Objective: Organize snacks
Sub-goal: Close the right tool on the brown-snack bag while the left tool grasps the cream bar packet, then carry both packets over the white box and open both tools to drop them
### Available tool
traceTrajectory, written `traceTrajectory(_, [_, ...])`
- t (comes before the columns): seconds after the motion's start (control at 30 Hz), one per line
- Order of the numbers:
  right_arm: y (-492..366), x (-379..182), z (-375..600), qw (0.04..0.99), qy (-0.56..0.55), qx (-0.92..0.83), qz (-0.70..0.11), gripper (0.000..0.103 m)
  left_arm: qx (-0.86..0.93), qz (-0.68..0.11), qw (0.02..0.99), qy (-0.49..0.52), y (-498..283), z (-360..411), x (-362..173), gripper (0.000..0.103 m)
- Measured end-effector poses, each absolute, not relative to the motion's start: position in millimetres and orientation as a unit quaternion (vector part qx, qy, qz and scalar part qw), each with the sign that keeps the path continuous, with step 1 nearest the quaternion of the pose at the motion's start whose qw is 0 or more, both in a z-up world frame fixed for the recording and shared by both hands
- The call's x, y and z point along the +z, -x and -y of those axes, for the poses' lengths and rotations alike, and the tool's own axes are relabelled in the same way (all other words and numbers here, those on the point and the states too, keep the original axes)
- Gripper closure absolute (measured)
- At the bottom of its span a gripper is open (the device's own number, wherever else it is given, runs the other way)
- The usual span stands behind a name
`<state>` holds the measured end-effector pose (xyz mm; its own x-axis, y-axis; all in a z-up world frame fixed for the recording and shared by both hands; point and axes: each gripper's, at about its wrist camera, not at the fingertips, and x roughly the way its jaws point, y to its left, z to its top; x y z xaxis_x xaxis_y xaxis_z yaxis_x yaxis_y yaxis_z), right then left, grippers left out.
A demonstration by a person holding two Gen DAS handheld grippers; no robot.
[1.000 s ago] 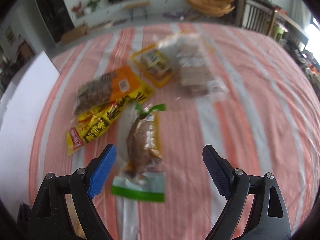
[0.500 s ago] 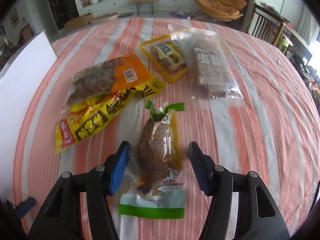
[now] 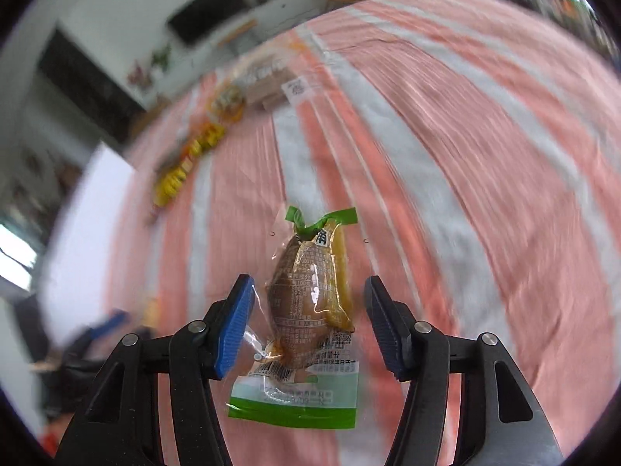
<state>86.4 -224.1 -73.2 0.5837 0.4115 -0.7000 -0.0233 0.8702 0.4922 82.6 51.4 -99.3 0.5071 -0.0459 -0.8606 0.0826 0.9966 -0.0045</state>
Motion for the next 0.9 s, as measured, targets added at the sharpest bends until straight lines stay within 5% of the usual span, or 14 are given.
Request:
traceTrajectory(0.07, [-76,-73,228,0.855,-0.264,0.154,-0.418,0.042,-0.049,-0.493,0.868,-0.023,-75,-44,-97,0.049])
traceTrajectory(0.13, [-72,-77,227,0.846,-0.299,0.179,-0.403,0.042,-0.065,-0.486,0.871,-0.025,-71,-38,-96,0.073])
traceTrajectory(0.37, [-65,-76,223,0.840,-0.315,0.195,-0.396,0.042,-0.085,-0.471,0.875,0.074,-59,-58,-76,0.074])
traceTrajectory(0.57, [-52,-34,186,0.848,-0.268,0.210,-0.407,0.042,-0.105,-0.411,0.892,0.155,-25,-106,-1,0.074])
traceTrajectory(0.9, [-25,80,-55,0.801,-0.118,0.460,-0.365,0.041,0.151,-0.364,0.908,0.141,63,-284,44,0.074])
